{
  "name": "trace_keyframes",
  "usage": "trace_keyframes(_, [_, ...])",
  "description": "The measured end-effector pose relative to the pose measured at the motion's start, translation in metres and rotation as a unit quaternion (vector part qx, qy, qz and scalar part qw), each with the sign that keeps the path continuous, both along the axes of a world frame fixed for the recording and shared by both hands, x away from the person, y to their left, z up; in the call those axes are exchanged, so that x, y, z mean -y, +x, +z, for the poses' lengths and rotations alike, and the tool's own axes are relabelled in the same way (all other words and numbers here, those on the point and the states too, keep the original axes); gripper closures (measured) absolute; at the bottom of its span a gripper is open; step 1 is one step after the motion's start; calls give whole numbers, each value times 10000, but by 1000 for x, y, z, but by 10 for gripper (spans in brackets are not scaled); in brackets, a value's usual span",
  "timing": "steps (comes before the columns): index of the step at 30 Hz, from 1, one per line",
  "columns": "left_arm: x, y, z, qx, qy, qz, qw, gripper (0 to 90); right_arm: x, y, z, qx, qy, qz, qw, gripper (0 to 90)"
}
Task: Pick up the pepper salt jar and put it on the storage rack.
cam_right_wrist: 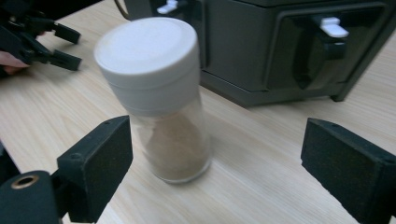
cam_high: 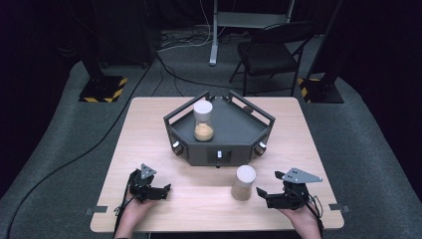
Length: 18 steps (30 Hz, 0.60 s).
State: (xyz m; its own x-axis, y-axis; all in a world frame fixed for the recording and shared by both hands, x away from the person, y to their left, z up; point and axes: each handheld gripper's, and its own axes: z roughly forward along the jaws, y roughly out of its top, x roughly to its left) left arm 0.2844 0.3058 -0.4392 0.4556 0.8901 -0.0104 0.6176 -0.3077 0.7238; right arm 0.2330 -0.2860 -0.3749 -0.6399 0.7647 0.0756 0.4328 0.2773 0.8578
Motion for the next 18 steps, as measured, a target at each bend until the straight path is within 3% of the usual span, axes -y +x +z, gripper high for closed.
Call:
trace_keyframes(8, [0,0,0,0,1,0,10000,2,-14,7,0,10,80,286,9996,87])
trace_keyframes(18, [0,0,0,1,1,1,10000,2,-31,16,0,15,70,428,9991,115])
